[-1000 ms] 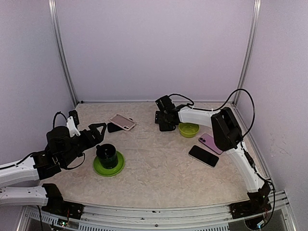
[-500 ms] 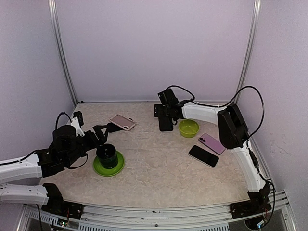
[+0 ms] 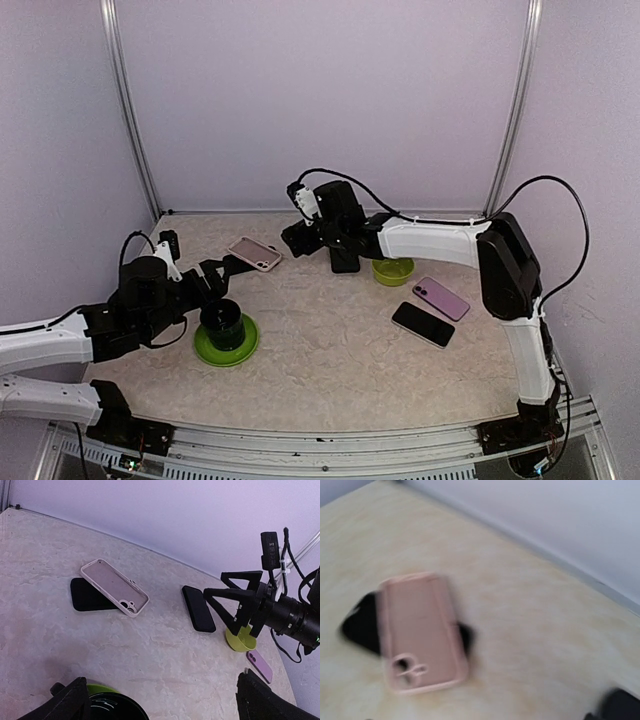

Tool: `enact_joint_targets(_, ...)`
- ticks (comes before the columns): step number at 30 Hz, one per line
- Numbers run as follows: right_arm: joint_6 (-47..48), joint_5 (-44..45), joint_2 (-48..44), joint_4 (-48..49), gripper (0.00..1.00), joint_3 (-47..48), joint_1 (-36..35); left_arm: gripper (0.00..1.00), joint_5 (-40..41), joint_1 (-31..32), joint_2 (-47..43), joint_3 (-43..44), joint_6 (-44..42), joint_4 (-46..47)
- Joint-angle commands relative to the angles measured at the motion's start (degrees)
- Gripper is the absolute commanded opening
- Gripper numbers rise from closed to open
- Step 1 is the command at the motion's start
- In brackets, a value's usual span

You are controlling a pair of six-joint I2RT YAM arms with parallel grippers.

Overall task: Put the phone into the phone case
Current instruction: Pick up the phone case from the phone case.

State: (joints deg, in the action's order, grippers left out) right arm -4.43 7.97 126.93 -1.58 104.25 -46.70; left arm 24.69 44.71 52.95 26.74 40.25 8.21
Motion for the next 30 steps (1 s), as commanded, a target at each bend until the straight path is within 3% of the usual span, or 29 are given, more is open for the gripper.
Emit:
enact_joint_targets(1, 12.56, -5.29, 2.83, 4.35, 0.88, 0.09, -2.43, 0.99, 0.73, -0.24, -0.02, 2.26, 0.72, -1.25)
enact_joint_targets(13, 36.92, 6.68, 14.76, 13.78, 0.84, 4.58, -6.14, 0.99, 0.71, -0.24, -7.68, 0.66, 2.31, -6.45)
enact_joint_targets(20, 45.87, 7.79, 18.09, 18.45, 0.79, 3.8, -6.74, 0.99, 0.46, -0.28, -10.38, 1.1, 2.38, -8.02)
enact_joint_targets(30, 54.64, 4.44, 23.51, 17.63, 0.77, 8.7, -7.94, 0.99, 0.4, -0.24, -10.65, 2.56, 2.46, -11.13)
